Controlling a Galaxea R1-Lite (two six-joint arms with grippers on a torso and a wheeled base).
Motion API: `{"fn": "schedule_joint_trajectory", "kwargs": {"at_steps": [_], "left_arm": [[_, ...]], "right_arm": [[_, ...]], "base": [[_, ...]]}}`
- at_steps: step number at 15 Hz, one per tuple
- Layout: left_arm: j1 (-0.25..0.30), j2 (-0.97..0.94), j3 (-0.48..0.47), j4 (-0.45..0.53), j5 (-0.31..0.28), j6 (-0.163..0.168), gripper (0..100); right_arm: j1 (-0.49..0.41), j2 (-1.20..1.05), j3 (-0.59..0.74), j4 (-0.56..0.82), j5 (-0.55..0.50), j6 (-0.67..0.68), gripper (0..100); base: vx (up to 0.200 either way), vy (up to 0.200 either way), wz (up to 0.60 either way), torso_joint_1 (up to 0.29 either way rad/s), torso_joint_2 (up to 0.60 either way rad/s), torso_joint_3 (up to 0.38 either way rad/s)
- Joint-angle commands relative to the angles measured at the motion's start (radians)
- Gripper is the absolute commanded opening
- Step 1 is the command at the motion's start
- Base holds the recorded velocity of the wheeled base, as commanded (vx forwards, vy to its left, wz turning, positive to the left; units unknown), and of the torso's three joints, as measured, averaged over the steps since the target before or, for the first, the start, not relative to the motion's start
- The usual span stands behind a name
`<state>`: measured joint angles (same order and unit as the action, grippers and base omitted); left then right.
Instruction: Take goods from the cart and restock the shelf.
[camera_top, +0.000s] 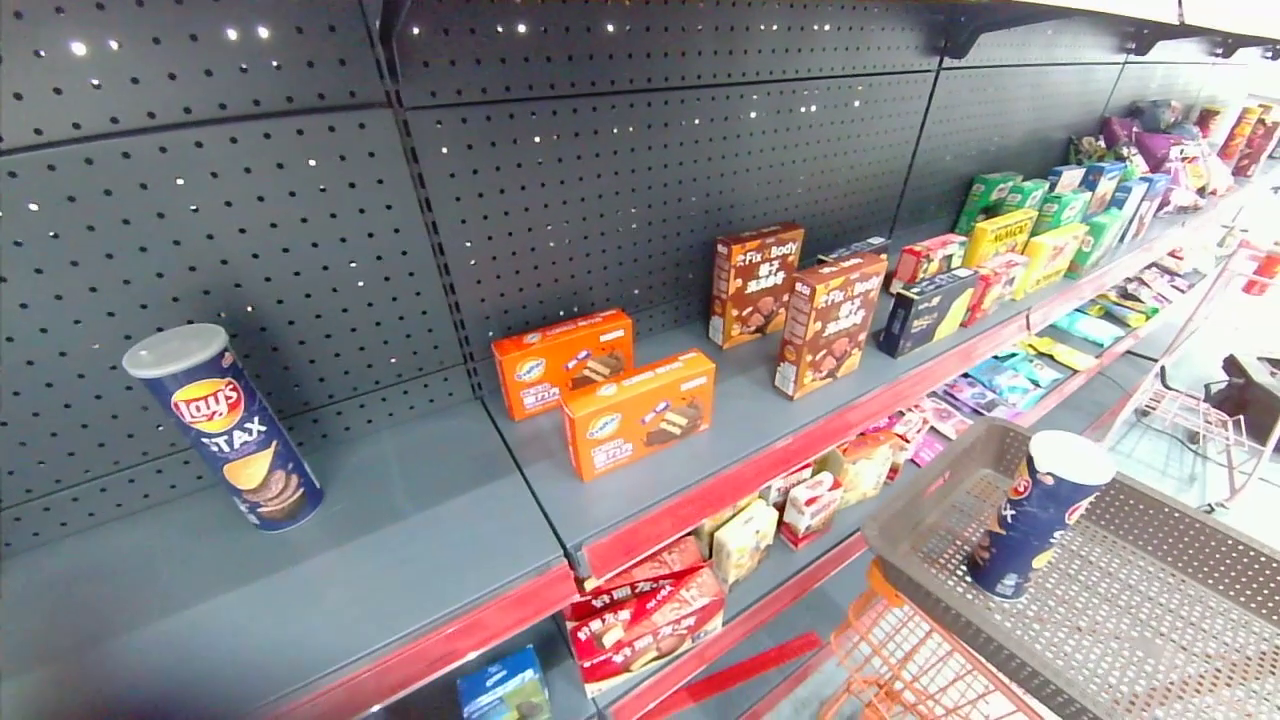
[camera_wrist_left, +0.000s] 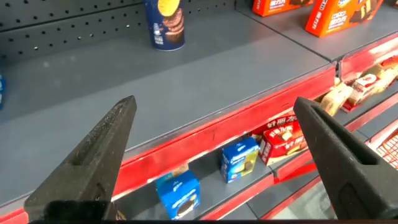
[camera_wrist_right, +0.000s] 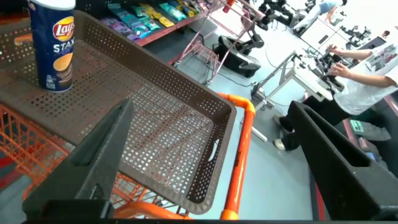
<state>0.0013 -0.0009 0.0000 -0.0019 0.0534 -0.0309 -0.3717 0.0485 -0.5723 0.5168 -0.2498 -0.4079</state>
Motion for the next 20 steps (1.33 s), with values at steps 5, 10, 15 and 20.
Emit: {"fn": "schedule_joint_trajectory", "kwargs": {"at_steps": [5,10,15,20], "left_arm": [[0.0,0.001,0.0,-0.001,0.0,0.0,100],[0.0,0.001,0.0,-0.001,0.0,0.0,100],[0.0,0.001,0.0,-0.001,0.002,0.0,100],[0.0,0.001,0.0,-0.001,0.0,0.002,100]], "right_arm": [[0.0,0.001,-0.001,0.0,-0.002,0.0,100],[0.002,-0.01,0.0,0.002,-0.002,0.0,100],[0.0,-0.01,0.0,0.0,0.0,0.0,100],[0.002,-0.024,0.002,0.0,-0.002,0.0,100]], "base": [[0.0,0.12,0.0,0.001,0.0,0.002],[0.0,0.0,-0.12,0.002,0.0,-0.001],[0.0,0.0,-0.36,0.0,0.0,0.003],[0.0,0.0,0.0,0.0,0.0,0.0]]}}
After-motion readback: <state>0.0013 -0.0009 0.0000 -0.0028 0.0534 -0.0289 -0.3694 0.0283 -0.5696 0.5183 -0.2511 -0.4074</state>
